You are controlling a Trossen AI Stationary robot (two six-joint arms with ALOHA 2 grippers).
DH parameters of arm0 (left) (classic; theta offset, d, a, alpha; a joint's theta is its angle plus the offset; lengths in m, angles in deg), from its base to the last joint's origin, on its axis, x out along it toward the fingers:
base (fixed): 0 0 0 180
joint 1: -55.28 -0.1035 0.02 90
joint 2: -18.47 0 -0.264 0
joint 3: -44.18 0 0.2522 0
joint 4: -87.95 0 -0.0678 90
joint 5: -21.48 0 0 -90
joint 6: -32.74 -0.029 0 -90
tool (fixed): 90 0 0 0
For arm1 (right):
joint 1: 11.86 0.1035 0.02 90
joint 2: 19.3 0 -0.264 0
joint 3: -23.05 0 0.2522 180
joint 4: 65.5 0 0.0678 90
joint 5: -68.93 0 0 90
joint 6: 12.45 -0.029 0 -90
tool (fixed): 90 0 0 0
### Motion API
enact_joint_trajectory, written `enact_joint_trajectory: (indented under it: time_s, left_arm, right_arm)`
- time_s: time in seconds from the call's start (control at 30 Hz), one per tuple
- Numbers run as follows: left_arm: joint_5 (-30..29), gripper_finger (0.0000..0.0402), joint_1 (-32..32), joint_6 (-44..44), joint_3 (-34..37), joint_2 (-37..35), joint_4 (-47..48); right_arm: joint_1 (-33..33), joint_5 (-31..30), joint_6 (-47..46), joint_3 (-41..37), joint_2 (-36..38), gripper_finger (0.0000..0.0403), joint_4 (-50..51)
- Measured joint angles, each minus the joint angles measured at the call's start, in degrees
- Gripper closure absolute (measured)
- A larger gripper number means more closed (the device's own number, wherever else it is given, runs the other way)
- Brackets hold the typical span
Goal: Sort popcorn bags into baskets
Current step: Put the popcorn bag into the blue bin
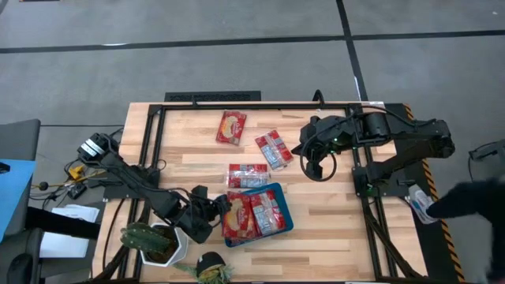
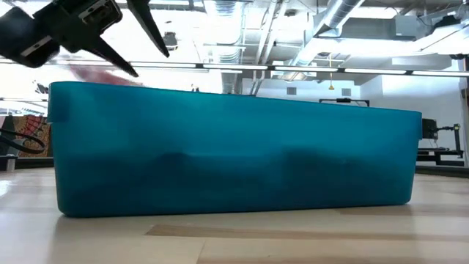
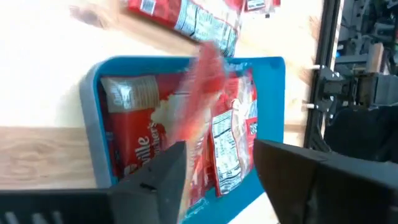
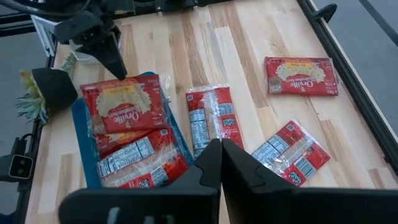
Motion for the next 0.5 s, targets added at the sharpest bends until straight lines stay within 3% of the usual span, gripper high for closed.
enact_joint_trajectory:
  time_s: [0.23,0.5]
  left_arm:
    - [2.35,0.0186,-0.91,-4.79,0.00,-4.93,-1.77]
    - [15.15,0.0218,-1.57,-7.40,0.02,-5.18,5.53]
  right_arm:
    - [-0.07,0.00,2.30,0.02,-2.42,0.0381,-0.34]
    - [0.65,0.67,4.99,-0.01,-8.98,0.0367,-3.79]
